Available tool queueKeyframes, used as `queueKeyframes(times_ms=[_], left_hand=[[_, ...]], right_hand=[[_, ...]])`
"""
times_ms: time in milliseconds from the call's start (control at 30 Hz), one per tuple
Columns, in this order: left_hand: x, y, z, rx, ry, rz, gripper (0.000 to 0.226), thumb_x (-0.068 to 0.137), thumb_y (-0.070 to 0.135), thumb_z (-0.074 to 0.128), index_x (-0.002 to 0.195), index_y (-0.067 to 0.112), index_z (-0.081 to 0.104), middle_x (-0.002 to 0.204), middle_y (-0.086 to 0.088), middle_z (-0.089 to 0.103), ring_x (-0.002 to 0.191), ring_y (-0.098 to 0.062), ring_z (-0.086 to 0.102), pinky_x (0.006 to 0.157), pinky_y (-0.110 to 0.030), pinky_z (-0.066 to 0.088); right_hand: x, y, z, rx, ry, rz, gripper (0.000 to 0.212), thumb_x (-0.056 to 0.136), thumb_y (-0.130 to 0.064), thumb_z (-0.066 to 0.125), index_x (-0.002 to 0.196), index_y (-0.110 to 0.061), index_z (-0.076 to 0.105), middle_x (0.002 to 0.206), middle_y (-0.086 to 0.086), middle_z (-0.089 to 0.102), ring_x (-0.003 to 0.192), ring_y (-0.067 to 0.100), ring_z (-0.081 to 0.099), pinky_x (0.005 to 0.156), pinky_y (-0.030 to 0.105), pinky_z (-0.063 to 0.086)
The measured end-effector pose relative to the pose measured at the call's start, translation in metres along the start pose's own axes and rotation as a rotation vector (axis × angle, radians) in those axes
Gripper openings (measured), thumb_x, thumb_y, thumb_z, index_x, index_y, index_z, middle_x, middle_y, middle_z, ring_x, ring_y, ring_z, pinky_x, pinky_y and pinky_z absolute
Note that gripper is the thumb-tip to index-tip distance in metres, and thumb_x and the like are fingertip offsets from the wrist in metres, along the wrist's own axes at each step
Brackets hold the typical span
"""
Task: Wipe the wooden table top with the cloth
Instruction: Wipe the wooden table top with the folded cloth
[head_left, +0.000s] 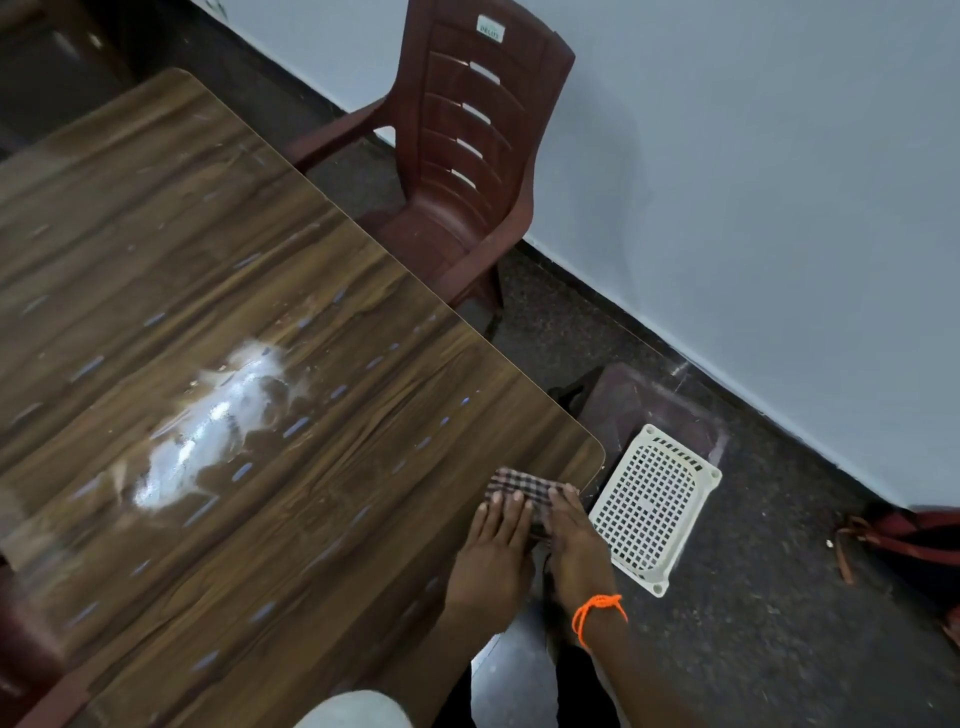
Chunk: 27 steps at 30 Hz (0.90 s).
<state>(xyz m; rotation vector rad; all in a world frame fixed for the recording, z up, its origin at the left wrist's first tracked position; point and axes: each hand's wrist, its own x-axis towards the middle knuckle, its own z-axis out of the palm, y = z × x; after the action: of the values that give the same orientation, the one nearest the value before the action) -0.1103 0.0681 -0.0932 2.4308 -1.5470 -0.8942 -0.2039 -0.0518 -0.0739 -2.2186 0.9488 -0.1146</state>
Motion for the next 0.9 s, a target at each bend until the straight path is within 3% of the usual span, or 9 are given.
queueKeyframes(times_ms=[133, 267, 533, 633, 767, 900], left_hand=[[0.026, -0.008, -0.020, 0.017, 0.089, -0.012, 0.066, 0.106, 0.038, 0.032, 0.162, 0.010, 0.010, 0.170, -0.010, 0.008, 0.158, -0.026, 0.002, 0.128, -0.042, -0.004], [0.012, -0.031, -0.036, 0.061, 0.123, -0.106, 0.069, 0.106, 0.042, 0.026, 0.162, 0.007, 0.008, 0.170, -0.013, 0.004, 0.158, -0.028, -0.001, 0.128, -0.041, -0.004], [-0.080, -0.036, 0.009, -0.061, 0.127, -0.048, 0.067, 0.104, 0.045, 0.043, 0.159, 0.009, 0.028, 0.166, -0.013, 0.023, 0.155, -0.029, 0.020, 0.126, -0.046, 0.009], [-0.073, -0.018, 0.018, -0.026, 0.107, -0.032, 0.068, 0.100, 0.046, 0.051, 0.155, 0.007, 0.039, 0.161, -0.016, 0.035, 0.151, -0.032, 0.031, 0.120, -0.044, 0.015], [-0.038, -0.020, 0.001, -0.022, 0.141, -0.031, 0.070, 0.103, 0.045, 0.041, 0.160, 0.006, 0.025, 0.167, -0.015, 0.021, 0.156, -0.030, 0.019, 0.128, -0.046, 0.010], [-0.034, -0.038, -0.013, 0.038, 0.190, -0.133, 0.074, 0.100, 0.047, 0.041, 0.157, 0.001, 0.029, 0.163, -0.019, 0.029, 0.154, -0.029, 0.026, 0.128, -0.045, 0.012]], right_hand=[[0.030, -0.014, 0.003, -0.032, 0.054, 0.048, 0.045, 0.085, 0.011, 0.056, 0.129, 0.003, 0.051, 0.140, 0.017, 0.046, 0.136, 0.032, 0.035, 0.111, 0.019, 0.020], [0.047, -0.043, 0.023, -0.067, -0.030, -0.100, 0.039, 0.084, 0.013, 0.055, 0.122, 0.003, 0.060, 0.136, 0.021, 0.051, 0.135, 0.037, 0.034, 0.111, 0.035, 0.024], [-0.031, -0.038, 0.044, -0.052, -0.103, -0.184, 0.054, 0.076, 0.017, 0.062, 0.127, 0.001, 0.055, 0.139, 0.012, 0.045, 0.132, 0.035, 0.039, 0.113, 0.012, 0.013], [-0.041, -0.023, 0.034, -0.072, -0.079, -0.119, 0.057, 0.077, 0.017, 0.060, 0.131, 0.001, 0.051, 0.141, 0.015, 0.044, 0.132, 0.034, 0.040, 0.113, 0.013, 0.014], [-0.013, -0.026, 0.027, -0.088, -0.007, -0.041, 0.050, 0.080, 0.017, 0.057, 0.129, 0.005, 0.051, 0.136, 0.020, 0.049, 0.130, 0.038, 0.042, 0.112, 0.013, 0.016], [0.011, -0.052, 0.042, -0.065, -0.041, -0.086, 0.048, 0.080, 0.015, 0.056, 0.127, 0.007, 0.052, 0.138, 0.023, 0.047, 0.134, 0.038, 0.037, 0.112, 0.022, 0.020]])
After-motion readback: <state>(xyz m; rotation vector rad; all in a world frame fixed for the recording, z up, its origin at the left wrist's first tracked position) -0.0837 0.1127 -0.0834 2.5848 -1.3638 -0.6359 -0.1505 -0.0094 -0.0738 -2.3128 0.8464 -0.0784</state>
